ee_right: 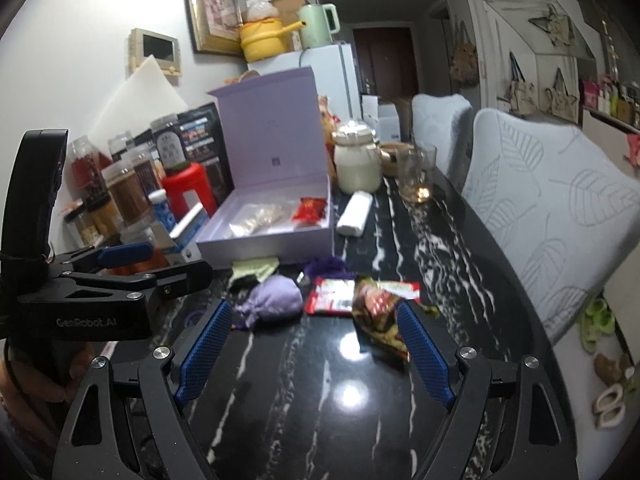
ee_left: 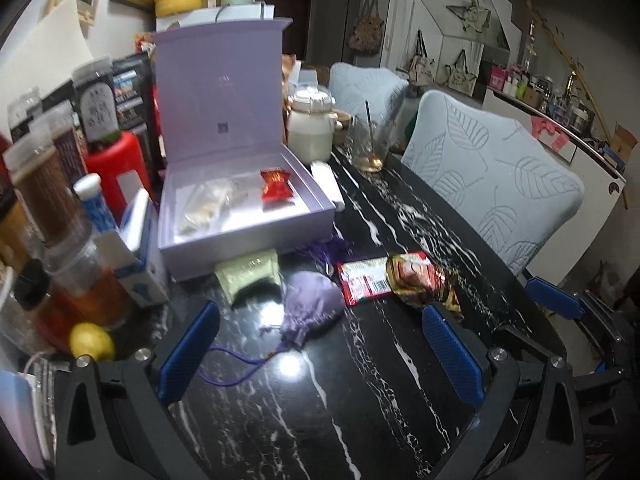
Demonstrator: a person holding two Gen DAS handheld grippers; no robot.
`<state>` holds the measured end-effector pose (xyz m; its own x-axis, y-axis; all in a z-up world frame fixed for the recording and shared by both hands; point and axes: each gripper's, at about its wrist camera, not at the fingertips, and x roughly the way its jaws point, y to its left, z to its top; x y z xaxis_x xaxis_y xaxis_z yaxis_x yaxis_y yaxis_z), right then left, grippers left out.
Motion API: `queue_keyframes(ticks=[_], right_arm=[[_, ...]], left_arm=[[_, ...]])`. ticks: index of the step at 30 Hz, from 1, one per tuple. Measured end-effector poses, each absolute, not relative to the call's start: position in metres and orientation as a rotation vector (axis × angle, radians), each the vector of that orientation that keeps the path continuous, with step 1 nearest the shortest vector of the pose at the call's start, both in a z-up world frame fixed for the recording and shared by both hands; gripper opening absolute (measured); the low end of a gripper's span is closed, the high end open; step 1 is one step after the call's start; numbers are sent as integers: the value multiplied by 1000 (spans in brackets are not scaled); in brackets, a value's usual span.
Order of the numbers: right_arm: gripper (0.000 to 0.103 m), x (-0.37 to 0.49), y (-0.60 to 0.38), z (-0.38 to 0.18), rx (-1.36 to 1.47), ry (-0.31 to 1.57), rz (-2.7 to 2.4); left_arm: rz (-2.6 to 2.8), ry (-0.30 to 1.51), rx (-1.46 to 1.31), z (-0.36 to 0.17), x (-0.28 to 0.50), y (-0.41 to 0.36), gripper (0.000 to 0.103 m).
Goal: Organize soft objects
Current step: 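Grasp the lavender pouch with the left gripper while the right grasps the cereal bag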
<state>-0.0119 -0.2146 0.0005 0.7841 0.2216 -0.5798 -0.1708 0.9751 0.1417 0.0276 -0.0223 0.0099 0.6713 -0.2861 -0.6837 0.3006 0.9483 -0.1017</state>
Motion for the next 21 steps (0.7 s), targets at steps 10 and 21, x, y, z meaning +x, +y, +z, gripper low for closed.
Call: queue_keyframes(ticks=[10,21], right_arm=[[86,2,-233,-36,122,714,199],[86,35,-259,-67,155,791,153]], left_arm=[[-366,855,-9,-29,46,-36,103],[-344,920,1,-64,83,-48,103]])
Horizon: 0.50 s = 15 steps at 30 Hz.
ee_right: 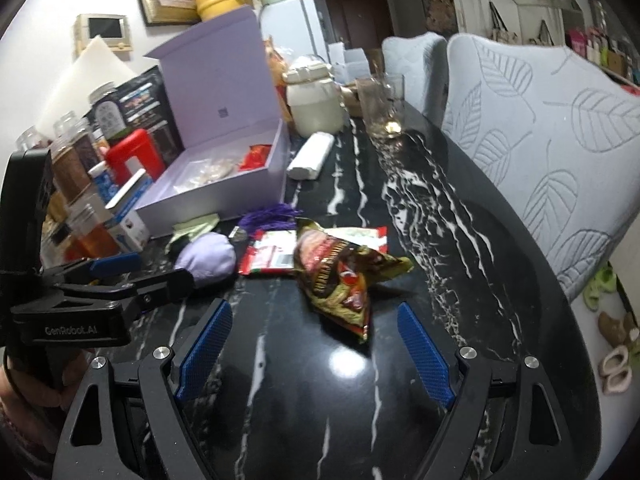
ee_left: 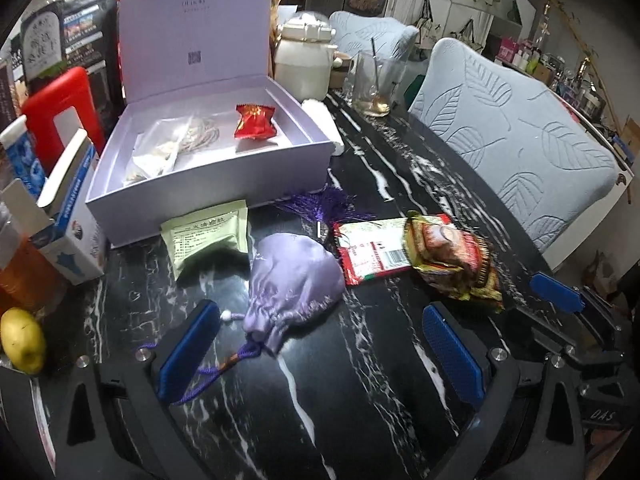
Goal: Organize soft objects
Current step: 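Grasp the lavender pouch with the left gripper while the right grasps the cereal bag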
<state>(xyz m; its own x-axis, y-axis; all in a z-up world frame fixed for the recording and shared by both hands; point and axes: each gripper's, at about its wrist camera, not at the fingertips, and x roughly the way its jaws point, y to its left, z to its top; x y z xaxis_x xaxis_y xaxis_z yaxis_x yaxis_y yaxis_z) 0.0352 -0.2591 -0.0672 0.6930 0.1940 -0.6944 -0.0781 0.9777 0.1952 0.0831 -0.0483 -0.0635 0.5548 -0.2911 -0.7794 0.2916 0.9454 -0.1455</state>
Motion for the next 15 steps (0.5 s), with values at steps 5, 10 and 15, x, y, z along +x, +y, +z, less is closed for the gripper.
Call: queue_keyframes(ticks=[5,10,15], right_arm=[[86,54,-267,-79,176,827,146],[86,71,-268,-90,197,868,153],[86,87,-271,-99,241,904,173]], left_arm=[[-320,958,-11,-75,104,-48,103],[-327,1001,-39,-88,121,-46,103],[-342,1038,-70,-97,132,-45,103]])
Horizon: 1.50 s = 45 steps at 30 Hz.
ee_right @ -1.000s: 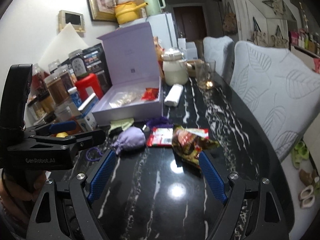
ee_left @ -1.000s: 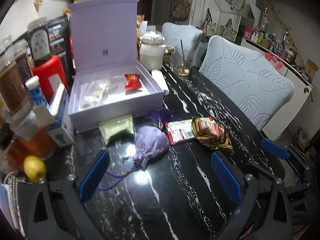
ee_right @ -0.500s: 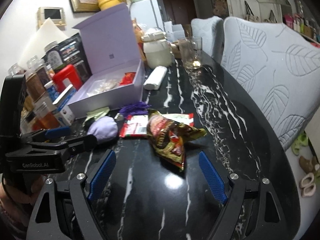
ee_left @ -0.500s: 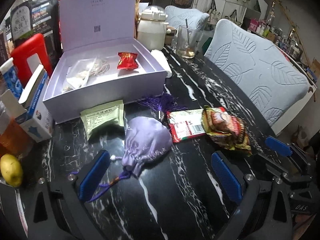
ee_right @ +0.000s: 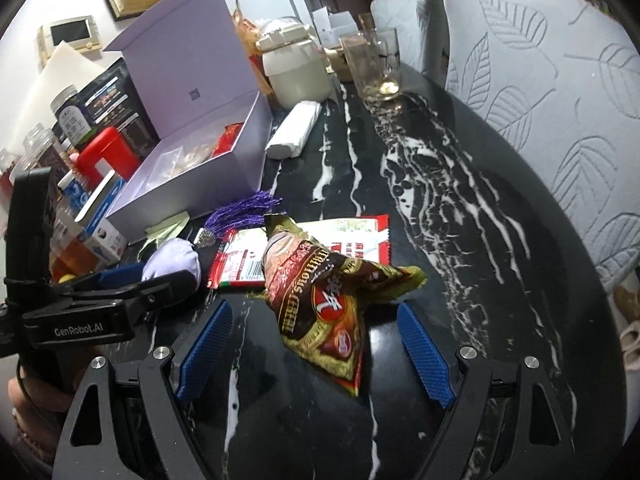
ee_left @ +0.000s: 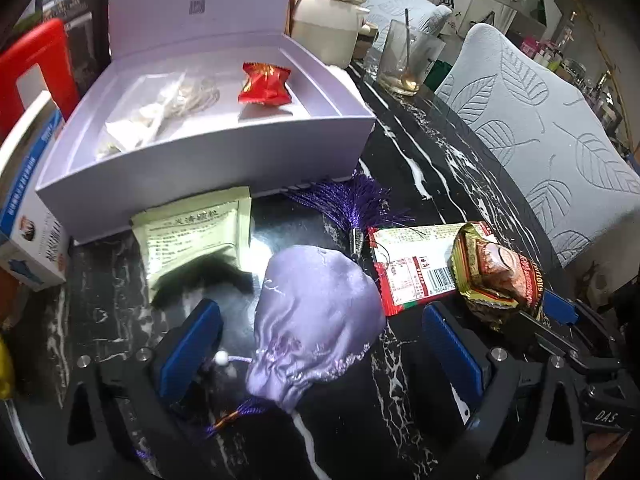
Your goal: Organize soft objects
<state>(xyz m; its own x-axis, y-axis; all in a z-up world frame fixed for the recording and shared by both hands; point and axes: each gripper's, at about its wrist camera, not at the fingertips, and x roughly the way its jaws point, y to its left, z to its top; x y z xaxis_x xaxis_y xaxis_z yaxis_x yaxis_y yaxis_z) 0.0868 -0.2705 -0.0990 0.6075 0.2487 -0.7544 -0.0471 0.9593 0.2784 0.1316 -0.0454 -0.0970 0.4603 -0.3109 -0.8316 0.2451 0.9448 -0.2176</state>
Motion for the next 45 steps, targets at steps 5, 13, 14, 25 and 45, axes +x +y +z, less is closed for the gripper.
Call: queue_keyframes(ticks=[5,13,14,25,45], right_arm=[[86,95,-272,-104,256,919,169],[52,95,-274,-107,257,940,164],[52,94,-274,-107,260,942,167],[51,55,-278,-104,269,951,199],[61,-11,-264,-102,211,985,232]], left_arm=[[-346,1033,-72,-99,133,-46,95],[-334,1004,-27,-96,120,-47,55],[-339,1007,-33,-96,117,-46,55],[-354,1002,-34,-89,66,-40,55],[-432,1031,-91,-91,-3,-26,55]])
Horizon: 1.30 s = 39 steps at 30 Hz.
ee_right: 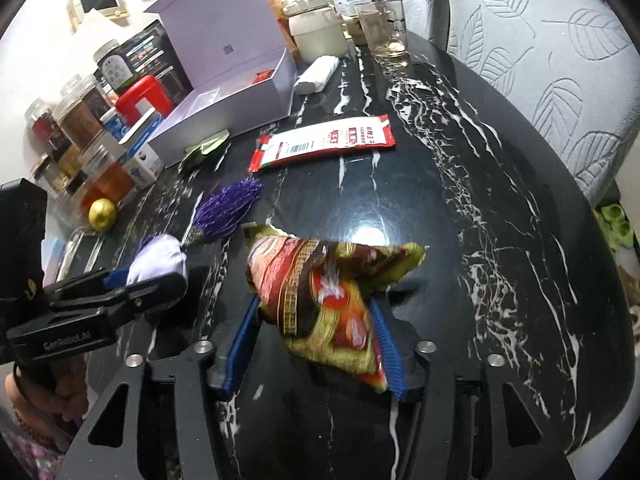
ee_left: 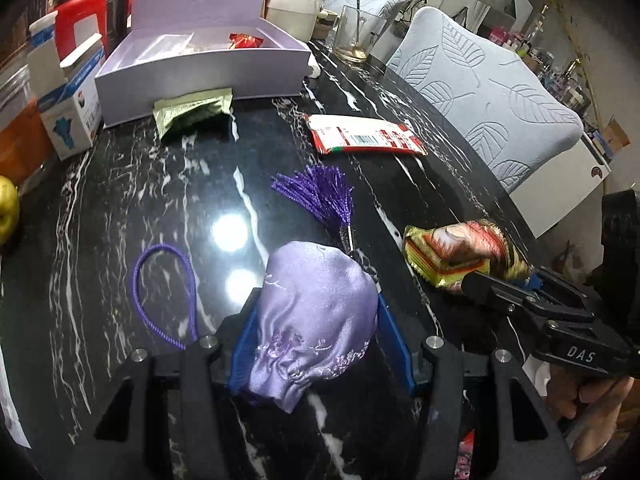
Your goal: Organize soft objects
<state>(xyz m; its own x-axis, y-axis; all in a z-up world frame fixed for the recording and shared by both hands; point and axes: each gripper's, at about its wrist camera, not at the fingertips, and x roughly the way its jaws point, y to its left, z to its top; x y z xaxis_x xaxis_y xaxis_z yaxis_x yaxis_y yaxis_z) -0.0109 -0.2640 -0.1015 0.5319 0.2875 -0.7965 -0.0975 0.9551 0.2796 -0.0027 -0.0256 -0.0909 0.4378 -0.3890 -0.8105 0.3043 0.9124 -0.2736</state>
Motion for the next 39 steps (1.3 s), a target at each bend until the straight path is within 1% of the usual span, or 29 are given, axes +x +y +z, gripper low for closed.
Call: queue_keyframes(ticks=[1,2,9,11,15,17,18,19,21,23,28,33,39], right_arm=[[72,-11,-263,-102,209,977,225],[79,-11,-262,-102,208,971,219],[81,0,-244,-106,101,938,173],[83,1,-241,-107,76,934,169],[83,1,-234,-110,21,923,152],[75,-1,-231,-111,-11,915,138],[73,-1,-231,-111,-15,912,135],[59,-1,-231,-111,-12,909,132],[56,-1,-233,-110,4,907,132],[51,-1,-235,-109,23,903,128],[47,-3,-243,-107,103,908,147],[47,-9,-242,-104,163,914,194],[47,-19,-235,-92,156,891,239]], left_arm=[[-429,1029,-87,-91,-4,-25,55],[-429,1028,-87,-91,-5,-24,55],[-417,1011,-111,-92,-8,-15,55],[-410,1006,-121,-93,-8,-12,55],[-399,997,-126,-93,-8,-9,55],[-397,992,-128,-94,-8,-8,55],[-398,991,-132,-94,-8,-7,55],[-398,990,-135,-94,-7,-7,55],[-399,990,-139,-94,-7,-5,55],[-393,989,-140,-94,-7,-4,55],[-383,978,-154,-90,-9,1,55],[-377,950,-150,-80,-14,4,55],[-374,909,-148,-65,-21,7,55]])
